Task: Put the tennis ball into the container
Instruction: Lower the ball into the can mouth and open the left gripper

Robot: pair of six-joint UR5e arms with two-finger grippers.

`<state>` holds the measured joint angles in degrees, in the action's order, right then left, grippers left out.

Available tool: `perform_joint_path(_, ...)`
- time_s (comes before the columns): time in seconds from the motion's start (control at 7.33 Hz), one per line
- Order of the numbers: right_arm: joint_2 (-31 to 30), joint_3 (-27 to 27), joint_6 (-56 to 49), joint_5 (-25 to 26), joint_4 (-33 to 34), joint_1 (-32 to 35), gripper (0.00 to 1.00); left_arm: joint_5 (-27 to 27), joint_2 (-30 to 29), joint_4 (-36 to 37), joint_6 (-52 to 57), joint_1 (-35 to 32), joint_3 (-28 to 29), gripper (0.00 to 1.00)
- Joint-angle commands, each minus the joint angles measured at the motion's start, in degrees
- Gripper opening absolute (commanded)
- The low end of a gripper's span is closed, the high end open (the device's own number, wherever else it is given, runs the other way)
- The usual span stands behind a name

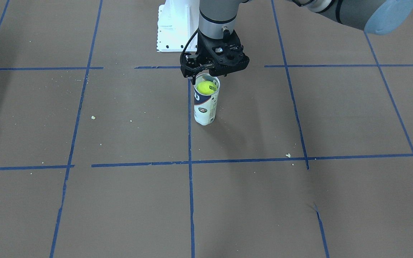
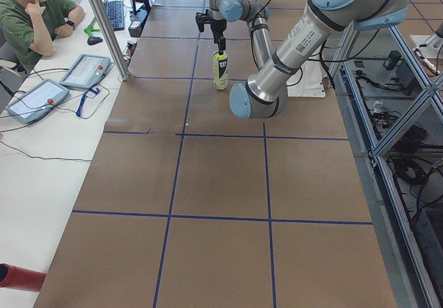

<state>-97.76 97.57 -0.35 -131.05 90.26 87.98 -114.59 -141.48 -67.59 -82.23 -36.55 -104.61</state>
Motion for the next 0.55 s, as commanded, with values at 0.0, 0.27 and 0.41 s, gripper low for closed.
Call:
perform_joint_path(0.0,-0.1,0.1,0.0,0.0,0.0,0.0,1.00,0.1,1.3,-0.1,2.9,-0.3,-1.1,1.00)
perform_joint_path(0.27,0.0,0.0,0.0,0.0,0.0,0.0,1.00,-0.2,8.5,-0.5,14.5,-2.7,-7.1,0.99)
perform_joint_path(0.41,-0.1,0.1,0.0,0.0,0.0,0.0,1.00,-0.7,10.3,-0.8,23.0,-8.0,-7.2,0.99)
